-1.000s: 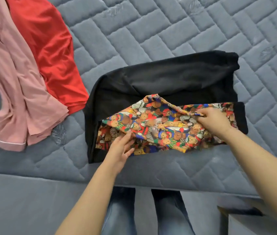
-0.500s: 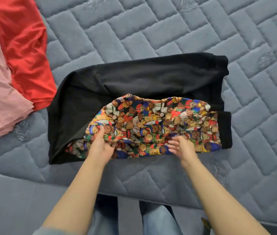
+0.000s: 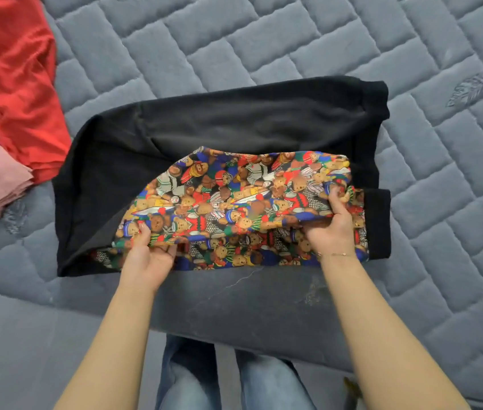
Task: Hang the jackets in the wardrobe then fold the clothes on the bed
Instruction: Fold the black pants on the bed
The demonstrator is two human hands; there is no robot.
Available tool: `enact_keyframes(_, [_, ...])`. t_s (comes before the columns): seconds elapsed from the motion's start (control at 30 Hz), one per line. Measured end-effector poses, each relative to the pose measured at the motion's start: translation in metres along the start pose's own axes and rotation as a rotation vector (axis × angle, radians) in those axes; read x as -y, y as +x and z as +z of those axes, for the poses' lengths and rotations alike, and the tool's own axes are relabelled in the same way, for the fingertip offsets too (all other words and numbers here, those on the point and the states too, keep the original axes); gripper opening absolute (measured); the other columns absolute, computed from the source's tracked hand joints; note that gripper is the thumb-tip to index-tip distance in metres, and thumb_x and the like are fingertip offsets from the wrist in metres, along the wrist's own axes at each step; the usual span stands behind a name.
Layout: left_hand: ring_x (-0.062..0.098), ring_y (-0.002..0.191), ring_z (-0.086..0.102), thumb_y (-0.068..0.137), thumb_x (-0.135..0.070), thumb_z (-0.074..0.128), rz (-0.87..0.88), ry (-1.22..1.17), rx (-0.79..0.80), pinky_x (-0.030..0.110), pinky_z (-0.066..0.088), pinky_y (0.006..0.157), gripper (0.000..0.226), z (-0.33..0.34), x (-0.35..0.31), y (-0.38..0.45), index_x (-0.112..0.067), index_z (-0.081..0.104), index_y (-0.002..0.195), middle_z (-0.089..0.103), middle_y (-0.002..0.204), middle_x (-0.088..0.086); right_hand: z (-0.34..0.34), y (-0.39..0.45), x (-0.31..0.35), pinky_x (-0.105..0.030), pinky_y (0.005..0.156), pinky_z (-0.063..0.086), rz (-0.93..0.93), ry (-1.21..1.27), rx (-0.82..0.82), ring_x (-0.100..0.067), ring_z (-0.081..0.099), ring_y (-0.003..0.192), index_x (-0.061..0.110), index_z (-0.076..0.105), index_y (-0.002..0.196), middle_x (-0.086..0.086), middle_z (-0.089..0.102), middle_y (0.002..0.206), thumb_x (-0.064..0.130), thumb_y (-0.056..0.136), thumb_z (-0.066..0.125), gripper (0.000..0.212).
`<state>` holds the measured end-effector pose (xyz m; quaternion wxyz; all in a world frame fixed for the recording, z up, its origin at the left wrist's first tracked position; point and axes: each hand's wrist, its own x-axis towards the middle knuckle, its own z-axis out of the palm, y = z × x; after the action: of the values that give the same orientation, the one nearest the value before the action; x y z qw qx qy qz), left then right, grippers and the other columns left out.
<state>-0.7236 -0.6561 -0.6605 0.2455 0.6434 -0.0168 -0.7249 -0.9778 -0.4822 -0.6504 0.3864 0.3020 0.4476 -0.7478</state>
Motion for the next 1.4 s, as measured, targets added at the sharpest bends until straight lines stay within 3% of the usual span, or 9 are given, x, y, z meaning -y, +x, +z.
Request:
enact_keyframes(0.2, [0.023,0.126,0.055,0.1,-0.038,0.049,-0.155,-0.086,-0.084,0.041,0.049,0.095,0.046,-0.006,0.036,-0.008,-0.014,0.049,0.14,0.058,0.138,0.008,-0.064,-0.017,0.005,-0.048,0.106,0.043,0.001,-0.147,-0.191,-0.028,0.057,0.123,0.014,0.061,0.124,-0.011,0.06,0.134,0.023,0.1,0.052,0.027])
enact_keyframes(0.5, [0.024,0.118,0.057,0.1,-0.044,0.045,-0.075,0.024,-0.036,0.038,0.049,0.092,0.049,0.0,0.01,-0.002,-0.017,0.046,0.141,0.054,0.142,0.007,-0.065,-0.009,0.026,-0.042,0.107,0.042,-0.085,0.091,-0.172,-0.024,0.055,0.126,0.018,0.045,0.143,-0.008,0.059,0.135,0.019,0.093,0.058,0.051])
enact_keyframes(0.6, [0.022,0.131,0.051,0.1,-0.047,0.045,-0.128,0.117,-0.12,0.038,0.042,0.106,0.051,0.004,0.006,-0.006,-0.019,0.044,0.143,0.052,0.144,0.004,-0.074,-0.009,0.016,-0.033,0.092,0.05,-0.039,-0.048,-0.233,-0.016,0.061,0.105,0.023,0.056,0.12,-0.002,0.062,0.119,0.016,0.101,0.049,0.021])
enact_keyframes(0.7, [0.015,0.13,0.052,0.098,-0.042,0.053,-0.21,0.339,-0.319,0.037,0.037,0.11,0.039,0.01,0.005,-0.016,-0.024,0.052,0.133,0.057,0.138,-0.005,-0.081,-0.012,0.008,-0.039,0.104,0.046,-0.092,-0.218,-0.39,-0.022,0.058,0.116,0.01,0.049,0.134,-0.01,0.057,0.132,0.01,0.097,0.057,0.038])
enact_keyframes(0.83, [0.017,0.115,0.059,0.091,-0.029,0.067,-0.246,0.544,-0.282,0.039,0.046,0.099,0.033,0.025,0.036,-0.049,-0.014,0.058,0.119,0.062,0.123,0.001,-0.067,-0.035,-0.004,-0.034,0.097,0.048,-0.542,-0.785,-0.604,-0.019,0.053,0.116,0.01,0.05,0.13,-0.007,0.046,0.131,0.004,0.087,0.068,0.047])
enact_keyframes(0.97, [0.004,0.09,0.066,0.095,-0.014,0.062,0.49,1.068,0.264,0.033,0.057,0.08,0.013,0.055,0.073,-0.07,-0.019,0.065,0.106,0.069,0.107,-0.005,-0.054,-0.032,-0.012,-0.04,0.115,0.033,-0.902,-1.561,-0.015,-0.025,0.04,0.136,0.007,0.06,0.13,-0.01,0.048,0.143,0.004,0.091,0.06,0.039])
enact_keyframes(1.1, [0.025,0.148,0.022,0.097,-0.041,0.053,1.362,2.041,0.607,0.051,0.02,0.118,0.054,0.074,0.067,-0.005,-0.028,0.039,0.148,0.026,0.16,0.006,-0.046,0.011,-0.005,-0.042,0.121,0.003,-0.843,-2.162,0.291,-0.022,0.003,0.152,0.024,0.023,0.154,-0.003,0.008,0.164,0.041,0.101,0.045,0.06])
enact_keyframes(1.27, [0.015,0.142,-0.035,0.081,-0.084,-0.003,1.019,2.628,0.366,0.056,-0.022,0.113,0.083,0.06,0.024,0.069,-0.037,-0.03,0.145,-0.04,0.153,-0.004,-0.068,0.051,0.024,-0.036,0.122,0.002,-0.547,-2.419,0.236,-0.012,-0.02,0.148,0.027,-0.014,0.154,0.004,-0.021,0.161,0.063,0.097,0.021,0.076])
enact_keyframes(1.4, [0.021,0.145,0.027,0.094,-0.069,0.024,1.12,2.282,0.399,0.052,0.006,0.119,0.069,0.082,0.02,0.049,-0.031,0.036,0.15,0.031,0.157,0.0,-0.05,0.04,0.015,-0.04,0.122,0.015,-0.679,-2.167,0.19,-0.019,0.009,0.151,0.018,0.018,0.156,0.0,0.012,0.163,0.042,0.098,0.049,0.069])
